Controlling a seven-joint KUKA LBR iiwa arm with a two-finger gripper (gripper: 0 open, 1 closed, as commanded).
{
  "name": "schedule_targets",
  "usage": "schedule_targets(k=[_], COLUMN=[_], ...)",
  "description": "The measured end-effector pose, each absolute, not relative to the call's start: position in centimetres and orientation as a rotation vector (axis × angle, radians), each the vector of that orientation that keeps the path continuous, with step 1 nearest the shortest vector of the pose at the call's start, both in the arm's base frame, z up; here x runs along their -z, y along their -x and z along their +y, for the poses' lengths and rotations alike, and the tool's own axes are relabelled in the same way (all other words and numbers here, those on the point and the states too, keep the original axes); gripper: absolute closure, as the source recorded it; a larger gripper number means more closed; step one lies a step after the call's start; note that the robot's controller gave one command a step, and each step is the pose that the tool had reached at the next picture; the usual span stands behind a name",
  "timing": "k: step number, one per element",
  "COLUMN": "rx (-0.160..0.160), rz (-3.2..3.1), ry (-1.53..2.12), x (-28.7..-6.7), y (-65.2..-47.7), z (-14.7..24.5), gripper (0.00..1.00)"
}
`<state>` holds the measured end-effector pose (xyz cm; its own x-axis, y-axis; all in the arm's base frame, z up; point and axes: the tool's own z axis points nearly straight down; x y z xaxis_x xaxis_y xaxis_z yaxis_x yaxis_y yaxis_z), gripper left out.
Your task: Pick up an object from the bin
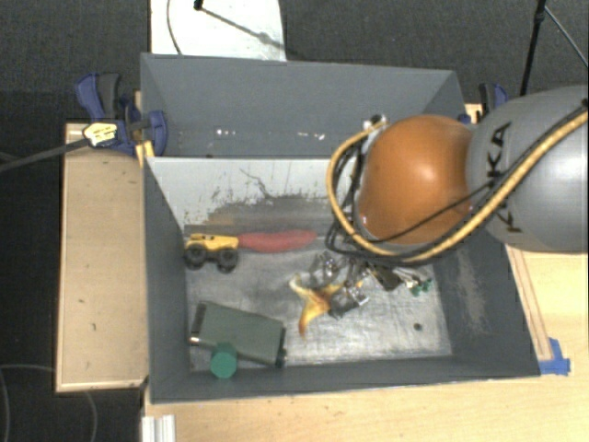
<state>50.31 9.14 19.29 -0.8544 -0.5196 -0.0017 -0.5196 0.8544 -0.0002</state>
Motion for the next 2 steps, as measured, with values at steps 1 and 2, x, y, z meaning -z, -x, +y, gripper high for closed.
schedule_targets(k=[1, 2], rx=[-0.001, -0.002], rz=[3.023, 3.004], ry=[0.847, 0.924], x=[-19.3, -21.8], y=[-50.3, -49.7], z=[9.1, 8.9], gripper=[1.00, 1.00])
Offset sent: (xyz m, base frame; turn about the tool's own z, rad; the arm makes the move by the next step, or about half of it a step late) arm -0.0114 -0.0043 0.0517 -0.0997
